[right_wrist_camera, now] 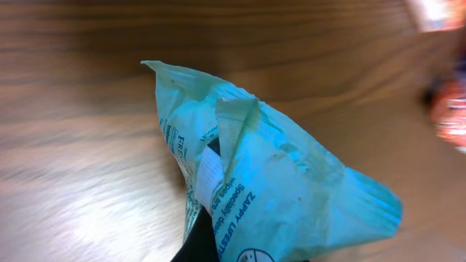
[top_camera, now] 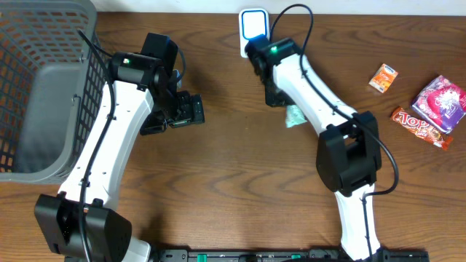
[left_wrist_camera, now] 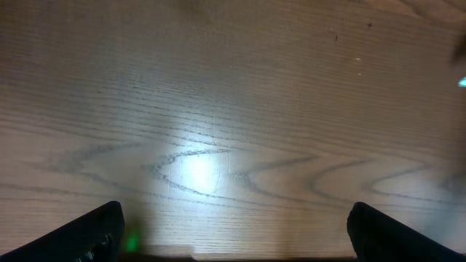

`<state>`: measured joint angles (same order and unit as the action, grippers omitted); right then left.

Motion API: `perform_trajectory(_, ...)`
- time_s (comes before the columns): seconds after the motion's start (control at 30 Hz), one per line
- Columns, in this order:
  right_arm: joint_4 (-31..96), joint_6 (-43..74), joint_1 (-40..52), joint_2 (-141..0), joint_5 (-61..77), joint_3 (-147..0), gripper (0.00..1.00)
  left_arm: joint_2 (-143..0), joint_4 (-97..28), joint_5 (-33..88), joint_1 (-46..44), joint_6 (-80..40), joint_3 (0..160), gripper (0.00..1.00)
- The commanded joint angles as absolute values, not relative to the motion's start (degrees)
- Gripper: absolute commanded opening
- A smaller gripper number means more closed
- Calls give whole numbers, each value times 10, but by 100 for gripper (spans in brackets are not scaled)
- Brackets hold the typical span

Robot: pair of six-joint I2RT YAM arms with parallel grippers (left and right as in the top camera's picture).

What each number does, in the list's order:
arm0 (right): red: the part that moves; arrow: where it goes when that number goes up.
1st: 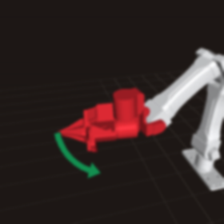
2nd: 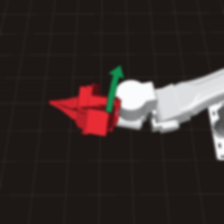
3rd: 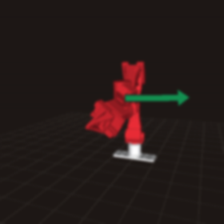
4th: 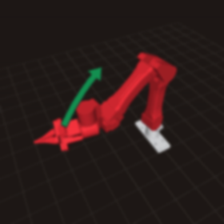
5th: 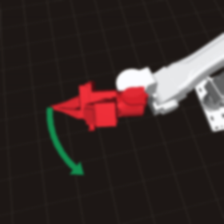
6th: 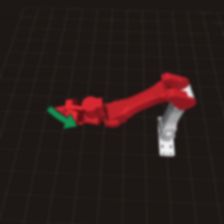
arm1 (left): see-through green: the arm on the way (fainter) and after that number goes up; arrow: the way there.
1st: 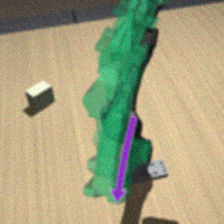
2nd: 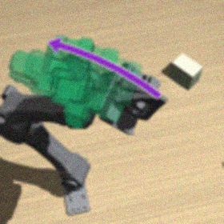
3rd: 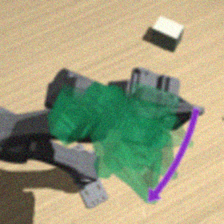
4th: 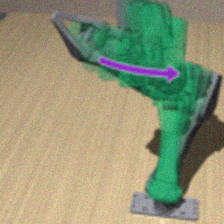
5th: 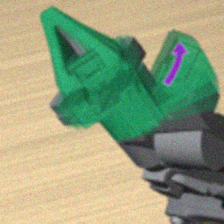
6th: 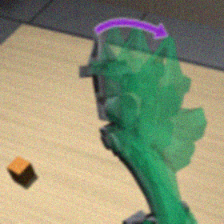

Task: Scan the item barcode
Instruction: 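Lift the wipes pouch with the right gripper to the scanner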

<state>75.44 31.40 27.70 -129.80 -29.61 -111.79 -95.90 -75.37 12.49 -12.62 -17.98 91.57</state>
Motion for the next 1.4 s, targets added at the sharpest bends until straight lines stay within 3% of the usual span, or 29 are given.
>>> perform_trajectory(0.0, 733, 374, 295, -1298, -454, -1059, 1, -960, -756, 119, -124, -175, 916, 98)
perform_trajectory(0.1, 692, 377, 308, -1298, -445, -1020, 15, -960, -756, 119, -124, -175, 916, 98)
perform_trajectory(0.23, 661, 377, 330, -1298, -379, -1020, 19, -960, -756, 119, -124, -175, 916, 98)
perform_trajectory(0.37, 627, 377, 356, -1298, -327, -1020, 45, -960, -756, 119, -124, -175, 916, 98)
perform_trajectory(0.5, 617, 377, 365, -1298, -312, -1033, 54, -960, -756, 119, -124, -175, 916, 98)
perform_trajectory(0.83, 745, 360, 302, -1297, -255, -1145, 52, -960, -756, 119, -124, -175, 916, 98)
perform_trajectory(1.03, 752, 182, 202, -1298, 45, -1144, 53, -960, -756, 119, -124, -175, 916, 98)
perform_trajectory(1.17, 730, 146, 147, -1298, 157, -1103, 44, -960, -756, 119, -124, -175, 916, 98)
perform_trajectory(1.37, 629, 130, 98, -1298, 281, -1001, 43, -960, -756, 119, -124, -175, 916, 98)
